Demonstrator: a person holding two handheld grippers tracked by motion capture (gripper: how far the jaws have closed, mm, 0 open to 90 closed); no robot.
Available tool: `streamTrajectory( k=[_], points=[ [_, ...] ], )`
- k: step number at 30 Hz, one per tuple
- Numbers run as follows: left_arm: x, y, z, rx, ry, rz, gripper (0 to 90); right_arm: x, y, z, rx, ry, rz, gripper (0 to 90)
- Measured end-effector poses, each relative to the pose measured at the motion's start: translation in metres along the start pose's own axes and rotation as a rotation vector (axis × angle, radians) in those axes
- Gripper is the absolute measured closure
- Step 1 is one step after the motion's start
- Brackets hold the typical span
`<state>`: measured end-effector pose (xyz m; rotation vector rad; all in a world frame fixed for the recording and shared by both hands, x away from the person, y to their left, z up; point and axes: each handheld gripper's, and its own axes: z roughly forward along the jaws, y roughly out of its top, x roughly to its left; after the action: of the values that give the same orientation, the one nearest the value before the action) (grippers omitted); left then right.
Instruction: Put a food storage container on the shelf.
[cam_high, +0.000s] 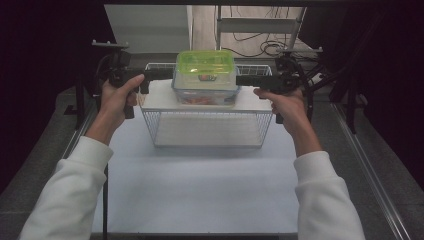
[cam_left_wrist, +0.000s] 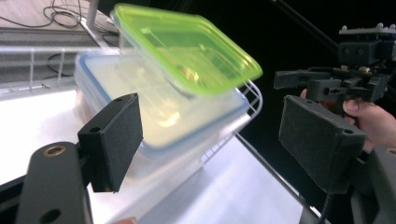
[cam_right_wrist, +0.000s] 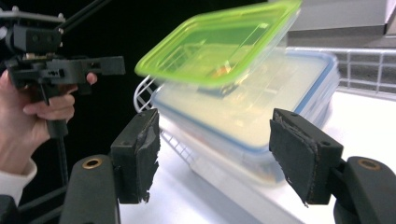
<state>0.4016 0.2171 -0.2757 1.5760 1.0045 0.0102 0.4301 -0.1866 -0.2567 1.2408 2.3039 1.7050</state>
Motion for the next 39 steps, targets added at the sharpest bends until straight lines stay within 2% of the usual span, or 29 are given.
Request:
streamTrajectory(
  k=[6,7,8,9,10,11,12,14,15,16,17,21,25,27,28,33,39],
  points=[
    [-0.013,-0.029,-0.010,0.051,0.026,0.078,20.3,0.008,-0.024,-0.012,0.026,0.028,-0.073,33.7],
    [-0.017,-0.043,-0.013,0.055,0.051,0.102,21.6,0.010,-0.035,-0.016,0.038,0.030,-0.101,33.8],
    [-0.017,-0.043,-0.013,0.055,0.051,0.102,22.2,0.010,-0.035,-0.016,0.038,0.030,-0.101,33.8],
    [-0.020,-0.059,-0.015,0.064,0.053,0.124,22.1,0.013,-0.048,-0.019,0.054,0.038,-0.122,33.9],
    [-0.020,-0.059,-0.015,0.064,0.053,0.124,21.8,0.013,-0.048,-0.019,0.054,0.038,-0.122,33.9],
    [-0.021,-0.067,-0.017,0.067,0.051,0.126,21.6,0.014,-0.061,-0.021,0.065,0.050,-0.128,33.8],
    [-0.022,-0.077,-0.019,0.065,0.048,0.122,21.6,0.014,-0.061,-0.021,0.065,0.050,-0.128,33.8],
    [-0.022,-0.093,-0.022,0.074,0.045,0.125,21.7,0.014,-0.078,-0.022,0.076,0.056,-0.137,33.8],
    [-0.023,-0.107,-0.024,0.083,0.058,0.140,21.8,0.014,-0.093,-0.024,0.089,0.059,-0.138,33.9],
    [-0.023,-0.107,-0.024,0.083,0.058,0.140,21.9,0.014,-0.093,-0.024,0.089,0.059,-0.138,33.9],
    [-0.024,-0.117,-0.025,0.088,0.063,0.144,21.9,0.013,-0.098,-0.024,0.091,0.059,-0.141,34.0],
    [-0.024,-0.150,-0.027,0.126,0.072,0.162,22.0,0.013,-0.128,-0.027,0.125,0.043,-0.159,34.1],
    [-0.023,-0.179,-0.026,0.167,0.084,0.163,22.0,0.011,-0.157,-0.026,0.162,0.015,-0.163,34.1],
    [-0.021,-0.199,-0.023,0.203,0.097,0.169,21.8,0.008,-0.179,-0.024,0.202,-0.005,-0.159,34.1],
    [-0.021,-0.199,-0.023,0.203,0.097,0.169,21.8,0.008,-0.179,-0.024,0.202,-0.005,-0.159,34.1],
    [-0.012,-0.231,-0.016,0.271,0.109,0.141,21.7,-0.003,-0.212,-0.020,0.249,-0.016,-0.131,34.5],
    [-0.007,-0.246,-0.012,0.303,0.135,0.132,22.1,-0.012,-0.233,-0.014,0.303,-0.047,-0.119,34.8]
  ],
)
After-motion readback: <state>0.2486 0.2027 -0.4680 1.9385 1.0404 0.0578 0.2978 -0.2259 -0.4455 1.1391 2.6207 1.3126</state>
